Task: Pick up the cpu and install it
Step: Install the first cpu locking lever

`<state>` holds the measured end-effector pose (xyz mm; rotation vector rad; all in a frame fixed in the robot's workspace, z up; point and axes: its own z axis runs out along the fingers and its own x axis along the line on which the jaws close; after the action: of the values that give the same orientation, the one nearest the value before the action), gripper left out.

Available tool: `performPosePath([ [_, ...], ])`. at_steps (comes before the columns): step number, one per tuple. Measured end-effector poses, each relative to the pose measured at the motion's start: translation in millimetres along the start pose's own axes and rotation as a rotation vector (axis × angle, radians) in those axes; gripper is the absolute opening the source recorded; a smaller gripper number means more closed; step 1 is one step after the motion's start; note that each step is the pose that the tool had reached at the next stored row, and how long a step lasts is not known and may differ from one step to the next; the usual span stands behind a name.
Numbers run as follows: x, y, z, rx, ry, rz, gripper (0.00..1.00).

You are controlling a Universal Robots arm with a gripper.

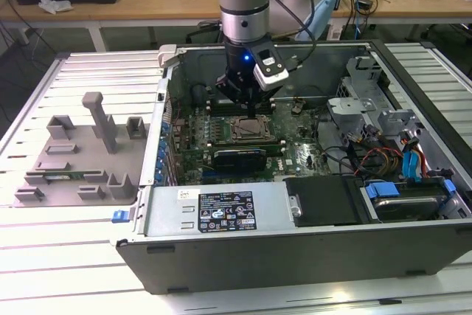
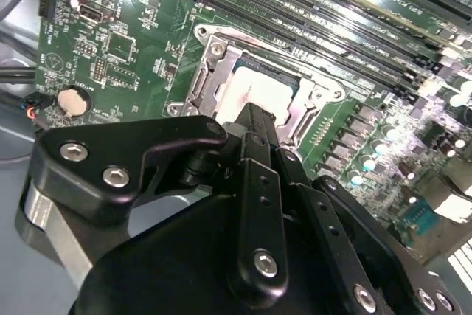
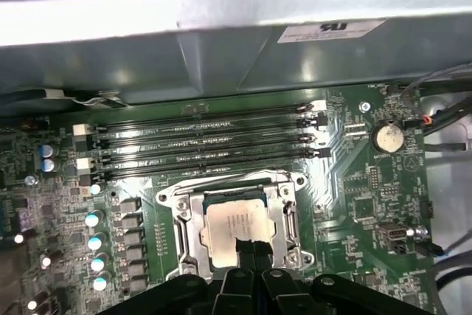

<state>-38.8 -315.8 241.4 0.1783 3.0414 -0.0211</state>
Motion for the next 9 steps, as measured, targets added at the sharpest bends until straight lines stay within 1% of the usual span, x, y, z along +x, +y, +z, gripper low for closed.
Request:
performPosePath([
  [9,0.0,0.0,-0.4,0.0009,0.0003,0.000,0.11],
])
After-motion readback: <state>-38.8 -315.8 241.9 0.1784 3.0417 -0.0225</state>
